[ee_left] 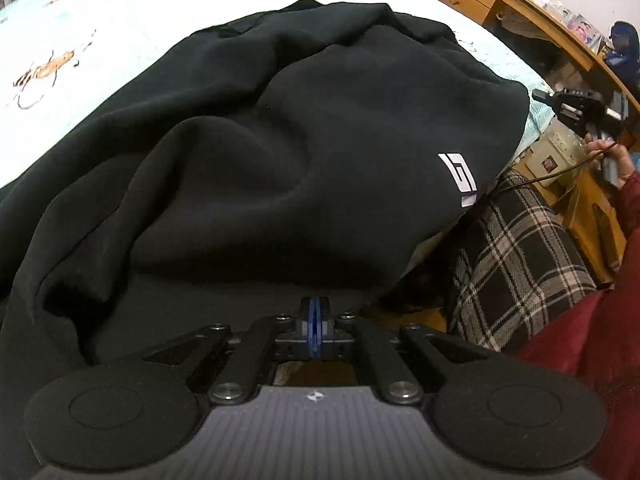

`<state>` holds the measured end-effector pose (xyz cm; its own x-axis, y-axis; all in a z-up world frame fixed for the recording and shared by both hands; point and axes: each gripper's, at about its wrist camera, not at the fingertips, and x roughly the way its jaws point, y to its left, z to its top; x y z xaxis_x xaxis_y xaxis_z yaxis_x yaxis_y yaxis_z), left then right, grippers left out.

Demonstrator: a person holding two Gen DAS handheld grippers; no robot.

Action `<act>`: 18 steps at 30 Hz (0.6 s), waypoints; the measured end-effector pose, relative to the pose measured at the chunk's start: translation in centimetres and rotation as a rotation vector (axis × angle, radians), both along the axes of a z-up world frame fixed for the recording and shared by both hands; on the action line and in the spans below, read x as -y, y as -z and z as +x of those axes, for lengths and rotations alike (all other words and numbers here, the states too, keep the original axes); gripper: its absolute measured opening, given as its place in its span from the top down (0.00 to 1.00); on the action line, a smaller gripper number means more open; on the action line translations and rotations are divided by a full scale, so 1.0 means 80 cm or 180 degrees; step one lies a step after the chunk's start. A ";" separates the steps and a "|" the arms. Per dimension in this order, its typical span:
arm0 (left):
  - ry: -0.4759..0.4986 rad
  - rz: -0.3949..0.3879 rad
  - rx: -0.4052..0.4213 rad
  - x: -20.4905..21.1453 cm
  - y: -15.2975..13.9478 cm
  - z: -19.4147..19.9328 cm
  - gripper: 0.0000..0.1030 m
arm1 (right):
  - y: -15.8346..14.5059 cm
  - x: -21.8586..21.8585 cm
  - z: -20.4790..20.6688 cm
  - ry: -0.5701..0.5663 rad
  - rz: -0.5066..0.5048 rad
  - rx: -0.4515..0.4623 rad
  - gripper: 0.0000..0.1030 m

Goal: Fold clothes
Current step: 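Grasp the hoodie edge with the right gripper while the left gripper releases the body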

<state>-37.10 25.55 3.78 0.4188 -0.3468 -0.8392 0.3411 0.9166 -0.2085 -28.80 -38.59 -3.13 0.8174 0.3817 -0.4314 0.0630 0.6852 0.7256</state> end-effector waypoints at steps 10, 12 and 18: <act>-0.0370 -0.0327 0.0171 -0.025 -0.030 -0.006 0.68 | -0.034 -0.090 -0.003 -0.0493 -0.0164 0.0175 0.78; -0.0399 -0.0331 0.0187 -0.021 -0.029 -0.002 0.61 | -0.032 -0.103 0.002 -0.0601 -0.0193 0.0117 0.78; -0.0505 -0.0408 0.0090 -0.033 -0.018 -0.008 0.61 | 0.001 -0.105 0.010 -0.0566 -0.0621 -0.0453 1.00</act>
